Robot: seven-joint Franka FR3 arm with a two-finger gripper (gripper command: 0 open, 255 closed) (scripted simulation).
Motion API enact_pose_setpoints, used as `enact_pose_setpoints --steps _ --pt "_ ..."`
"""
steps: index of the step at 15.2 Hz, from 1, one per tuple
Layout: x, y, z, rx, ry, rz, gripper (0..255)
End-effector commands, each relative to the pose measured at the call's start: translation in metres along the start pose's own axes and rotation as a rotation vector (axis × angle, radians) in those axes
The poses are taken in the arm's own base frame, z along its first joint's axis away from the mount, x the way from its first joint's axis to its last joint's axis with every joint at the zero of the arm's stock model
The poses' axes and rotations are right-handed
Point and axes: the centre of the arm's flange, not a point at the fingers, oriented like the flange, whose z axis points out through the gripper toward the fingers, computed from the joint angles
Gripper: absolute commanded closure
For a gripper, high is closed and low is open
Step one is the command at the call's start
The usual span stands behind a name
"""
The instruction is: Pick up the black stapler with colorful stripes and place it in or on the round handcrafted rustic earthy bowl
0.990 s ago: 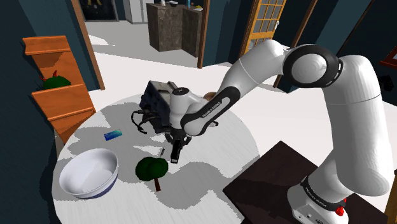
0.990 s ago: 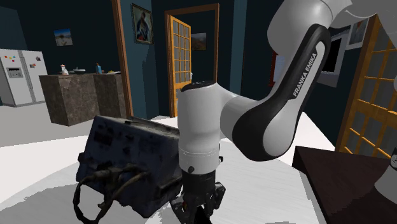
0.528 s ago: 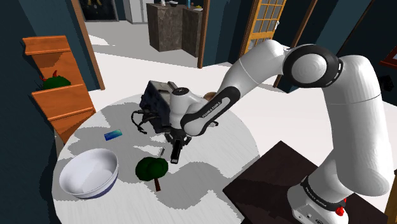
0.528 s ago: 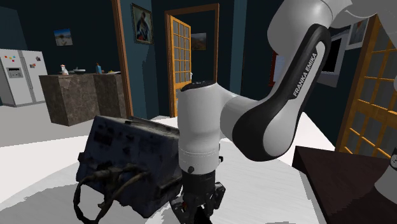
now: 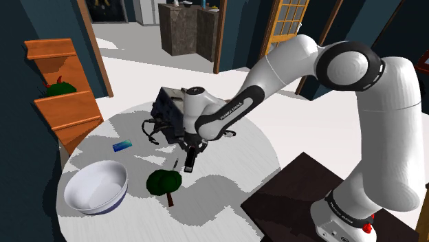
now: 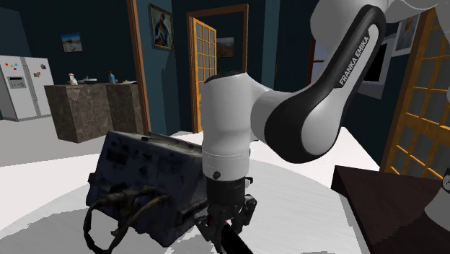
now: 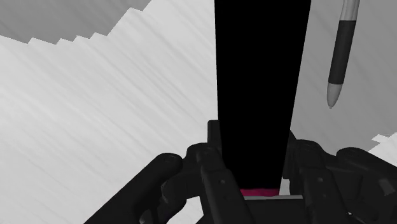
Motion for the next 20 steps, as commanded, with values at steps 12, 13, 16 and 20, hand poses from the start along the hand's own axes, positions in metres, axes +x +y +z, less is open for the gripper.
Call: enact_pose_setpoints --steps 12,13,16,20 --pt "0.000 0.000 -0.071 0.003 0.002 0.002 255" --pt "0.000 0.000 -0.077 0.003 0.002 0.002 255" --pt "-0.001 -0.001 -0.092 0.003 0.002 0.002 255" --pt "-0.001 -0.001 -0.114 0.003 0.002 0.002 255"
